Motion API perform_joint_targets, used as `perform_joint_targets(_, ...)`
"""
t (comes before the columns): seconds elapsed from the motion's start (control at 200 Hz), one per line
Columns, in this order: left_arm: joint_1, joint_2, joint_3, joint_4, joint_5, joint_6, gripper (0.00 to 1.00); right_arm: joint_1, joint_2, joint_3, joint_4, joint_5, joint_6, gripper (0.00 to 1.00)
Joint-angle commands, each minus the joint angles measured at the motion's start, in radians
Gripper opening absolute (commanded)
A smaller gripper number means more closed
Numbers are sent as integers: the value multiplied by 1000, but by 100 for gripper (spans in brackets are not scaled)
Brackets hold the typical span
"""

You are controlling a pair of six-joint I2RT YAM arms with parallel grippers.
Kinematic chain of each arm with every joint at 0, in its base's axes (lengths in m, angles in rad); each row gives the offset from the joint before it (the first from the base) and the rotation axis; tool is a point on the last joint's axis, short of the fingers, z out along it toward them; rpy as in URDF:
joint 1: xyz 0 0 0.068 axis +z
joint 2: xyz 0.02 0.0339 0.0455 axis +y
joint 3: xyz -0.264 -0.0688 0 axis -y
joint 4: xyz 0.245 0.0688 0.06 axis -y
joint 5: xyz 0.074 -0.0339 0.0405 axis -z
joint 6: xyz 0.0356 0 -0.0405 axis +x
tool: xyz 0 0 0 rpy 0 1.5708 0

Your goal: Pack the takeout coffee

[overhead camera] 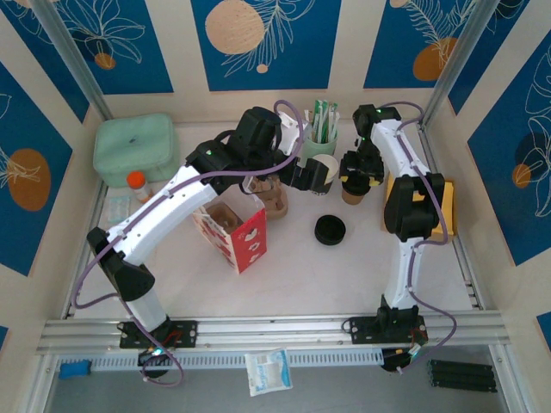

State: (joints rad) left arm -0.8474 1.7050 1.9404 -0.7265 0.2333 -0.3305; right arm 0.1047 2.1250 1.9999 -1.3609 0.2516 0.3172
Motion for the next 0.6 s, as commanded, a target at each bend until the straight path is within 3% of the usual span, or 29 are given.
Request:
perform_joint_targets(0.0,-12,11,25,-11,23,22,99,-2,30,39,-34,1,-18,76)
perform_joint_targets(0.595,-14,15,26,1,28,13,99,-2,58,43,-38,20,-37,76)
